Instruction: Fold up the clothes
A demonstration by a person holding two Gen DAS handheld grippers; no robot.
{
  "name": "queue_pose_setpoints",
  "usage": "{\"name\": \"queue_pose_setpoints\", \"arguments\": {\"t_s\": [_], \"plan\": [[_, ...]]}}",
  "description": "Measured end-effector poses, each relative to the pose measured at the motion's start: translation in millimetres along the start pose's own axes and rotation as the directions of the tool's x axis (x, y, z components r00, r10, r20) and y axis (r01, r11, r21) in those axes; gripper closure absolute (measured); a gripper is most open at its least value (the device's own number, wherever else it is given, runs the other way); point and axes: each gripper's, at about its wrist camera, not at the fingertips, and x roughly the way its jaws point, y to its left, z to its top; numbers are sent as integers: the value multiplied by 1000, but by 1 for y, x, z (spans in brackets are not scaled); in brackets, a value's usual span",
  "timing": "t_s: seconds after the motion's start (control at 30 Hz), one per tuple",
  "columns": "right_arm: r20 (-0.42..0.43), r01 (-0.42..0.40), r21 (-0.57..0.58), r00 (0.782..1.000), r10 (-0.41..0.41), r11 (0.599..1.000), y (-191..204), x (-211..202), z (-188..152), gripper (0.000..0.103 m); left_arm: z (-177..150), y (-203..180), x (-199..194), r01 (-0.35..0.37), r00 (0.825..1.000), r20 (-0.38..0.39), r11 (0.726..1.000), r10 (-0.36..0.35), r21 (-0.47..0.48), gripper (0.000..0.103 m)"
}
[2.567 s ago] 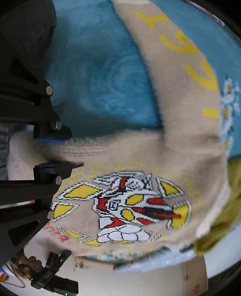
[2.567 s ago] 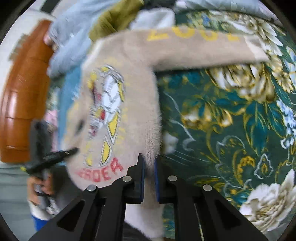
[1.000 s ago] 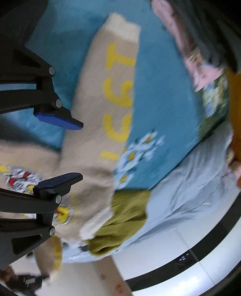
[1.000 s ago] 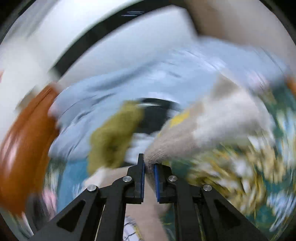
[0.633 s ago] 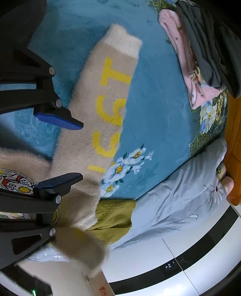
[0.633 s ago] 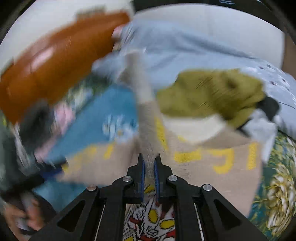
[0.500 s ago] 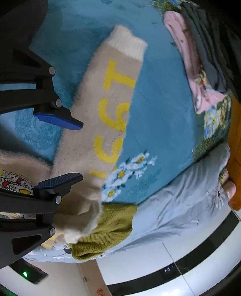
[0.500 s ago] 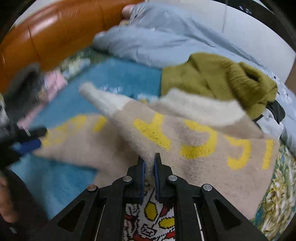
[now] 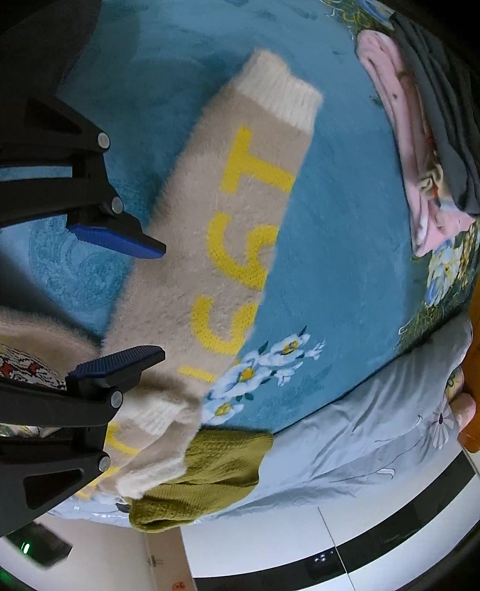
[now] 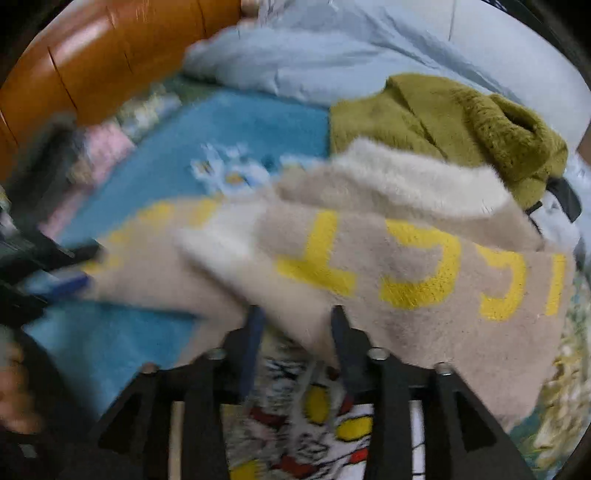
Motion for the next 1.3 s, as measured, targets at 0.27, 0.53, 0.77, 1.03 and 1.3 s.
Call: {"name": "queue_pose_setpoints", "arguments": {"t_s": [0.27,0.53,0.77,1.03,1.3], "plan": [[-63,30,117,998,-23,993,-26,31,1,58,20,2,-6,-17,1000,19,1000,17,-8,48],[-75,4,190,997,11,982,-37,14,-7,58,81,87,-42,-42,997,49,924,65,-381,42],[-26,-2,155,1000,6,988,-30,-14,4,58,91,151,-25,-142,988,-129,816,83,-561,41],[-26,-78,194,996,85,978,-17,-14,13,58,93,157,2,-155,985,-151,791,80,-592,42],[-26,-89,182,995,95,979,-11,-17,13,58,94,156,1,-168,985,-137,794,108,-584,90]]}}
